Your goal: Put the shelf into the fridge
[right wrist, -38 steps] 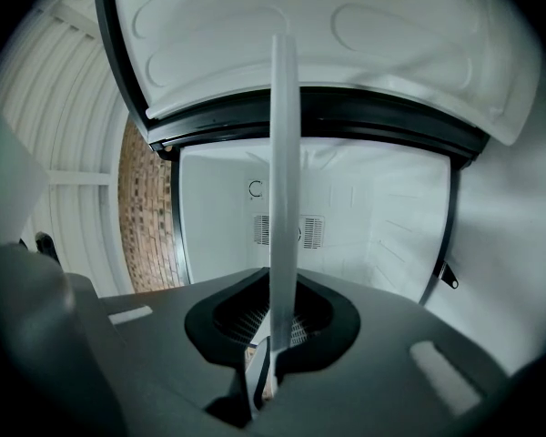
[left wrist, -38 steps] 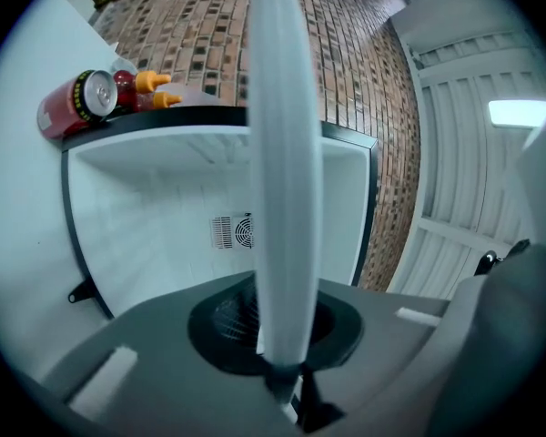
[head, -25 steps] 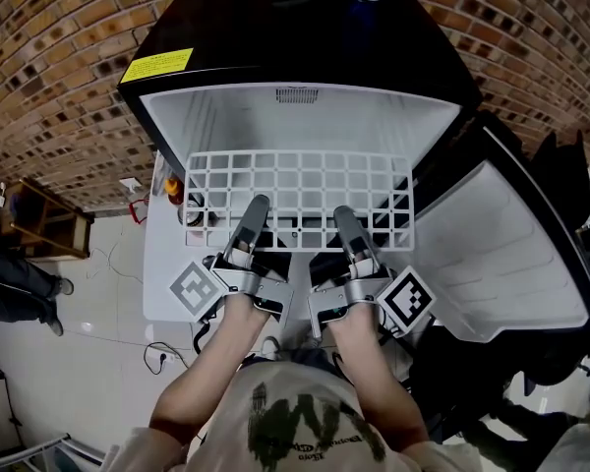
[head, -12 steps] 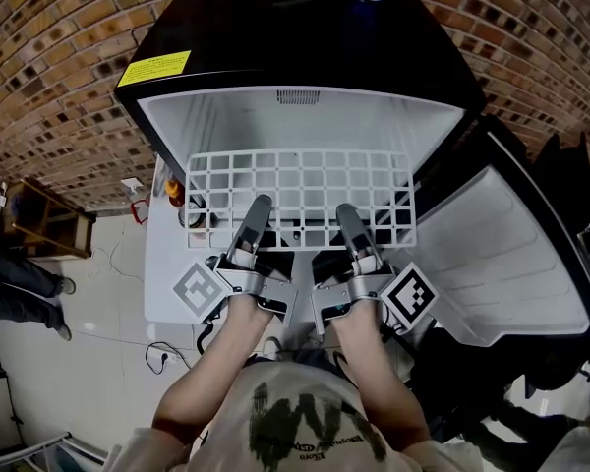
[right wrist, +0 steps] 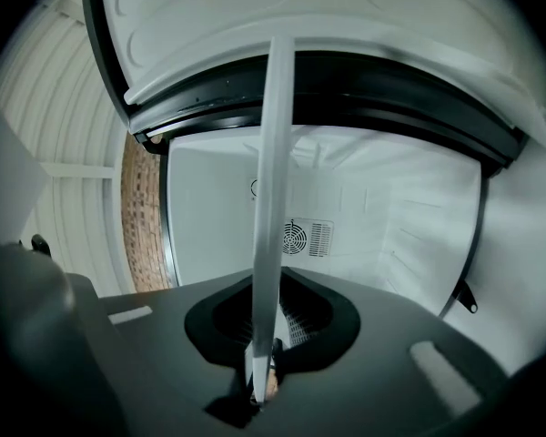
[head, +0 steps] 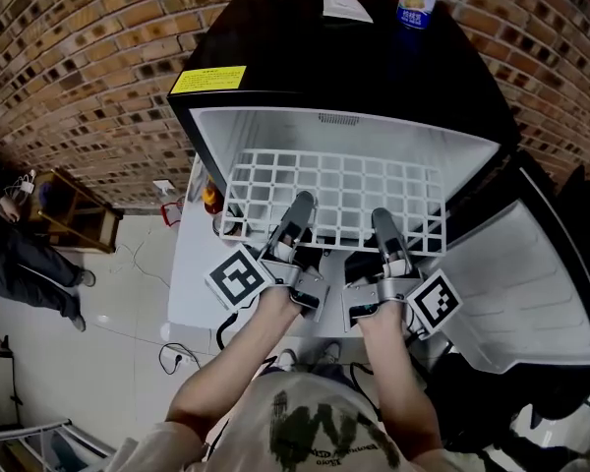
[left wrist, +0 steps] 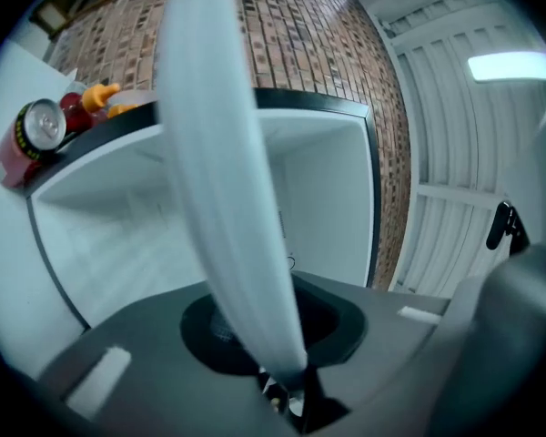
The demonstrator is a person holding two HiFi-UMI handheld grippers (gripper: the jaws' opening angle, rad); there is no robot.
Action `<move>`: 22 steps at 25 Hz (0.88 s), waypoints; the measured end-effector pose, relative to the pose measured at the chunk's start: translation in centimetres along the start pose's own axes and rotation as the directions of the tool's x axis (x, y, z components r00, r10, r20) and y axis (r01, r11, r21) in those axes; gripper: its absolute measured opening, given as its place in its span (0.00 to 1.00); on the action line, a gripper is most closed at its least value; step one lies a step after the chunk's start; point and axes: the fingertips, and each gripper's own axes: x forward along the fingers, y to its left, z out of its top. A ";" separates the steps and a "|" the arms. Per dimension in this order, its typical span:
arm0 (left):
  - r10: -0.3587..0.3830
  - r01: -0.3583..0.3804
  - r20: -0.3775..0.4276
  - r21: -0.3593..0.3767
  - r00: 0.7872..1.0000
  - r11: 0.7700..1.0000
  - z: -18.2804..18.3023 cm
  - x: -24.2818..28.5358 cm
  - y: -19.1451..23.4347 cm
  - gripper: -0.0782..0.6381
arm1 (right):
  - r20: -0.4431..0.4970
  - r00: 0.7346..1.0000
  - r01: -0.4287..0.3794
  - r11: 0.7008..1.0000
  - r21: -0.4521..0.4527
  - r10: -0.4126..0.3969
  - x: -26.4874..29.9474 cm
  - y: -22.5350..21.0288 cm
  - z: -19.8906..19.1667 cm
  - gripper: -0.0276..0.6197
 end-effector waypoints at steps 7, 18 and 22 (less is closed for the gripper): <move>-0.058 0.061 -0.022 0.147 0.998 0.987 0.7 1.5 -0.3 0.27 | -0.011 1.000 -0.024 0.996 -0.091 0.024 1.7 0.1 0.8 0.11; -0.078 0.091 -0.061 0.277 0.995 0.957 2.0 4.3 -0.2 0.32 | -0.023 0.999 -0.036 0.973 -0.229 0.031 4.9 0.1 2.2 0.15; -0.101 0.116 -0.068 0.291 0.993 0.950 2.2 5.7 0.0 0.34 | -0.024 1.000 -0.023 0.970 -0.241 0.017 6.1 -0.2 2.9 0.16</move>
